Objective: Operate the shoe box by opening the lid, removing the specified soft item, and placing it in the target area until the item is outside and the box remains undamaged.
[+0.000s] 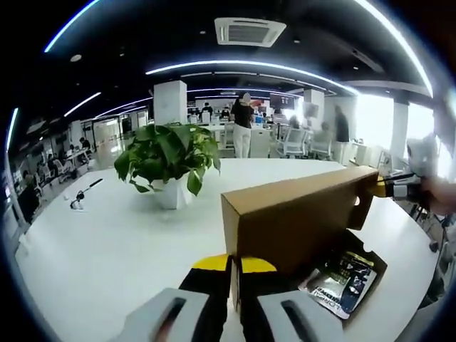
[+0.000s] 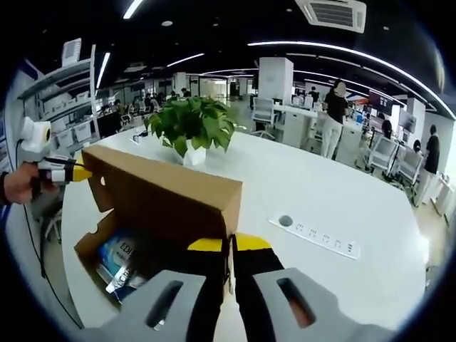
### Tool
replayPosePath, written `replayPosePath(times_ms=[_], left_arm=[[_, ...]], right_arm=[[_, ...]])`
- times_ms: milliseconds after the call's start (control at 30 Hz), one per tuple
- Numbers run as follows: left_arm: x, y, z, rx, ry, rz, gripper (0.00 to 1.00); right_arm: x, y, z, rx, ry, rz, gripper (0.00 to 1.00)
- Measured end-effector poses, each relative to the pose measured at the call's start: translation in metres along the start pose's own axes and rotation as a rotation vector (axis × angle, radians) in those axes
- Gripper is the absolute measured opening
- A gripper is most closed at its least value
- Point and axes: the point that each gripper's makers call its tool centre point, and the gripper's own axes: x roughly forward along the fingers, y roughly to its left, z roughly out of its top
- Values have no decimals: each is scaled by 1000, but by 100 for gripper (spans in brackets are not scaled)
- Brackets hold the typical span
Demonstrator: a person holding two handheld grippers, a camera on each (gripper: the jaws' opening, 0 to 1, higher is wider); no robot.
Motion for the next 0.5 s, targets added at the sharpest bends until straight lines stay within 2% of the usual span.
replayPosePath(times_ms=[133, 500], left_arm=[[3, 0, -2, 4, 5, 0, 2], [16, 3, -21, 16, 44, -22, 3]], right_arm=[[2, -1, -3, 10, 7, 3, 0], [19, -9, -10, 21, 22, 8, 0]])
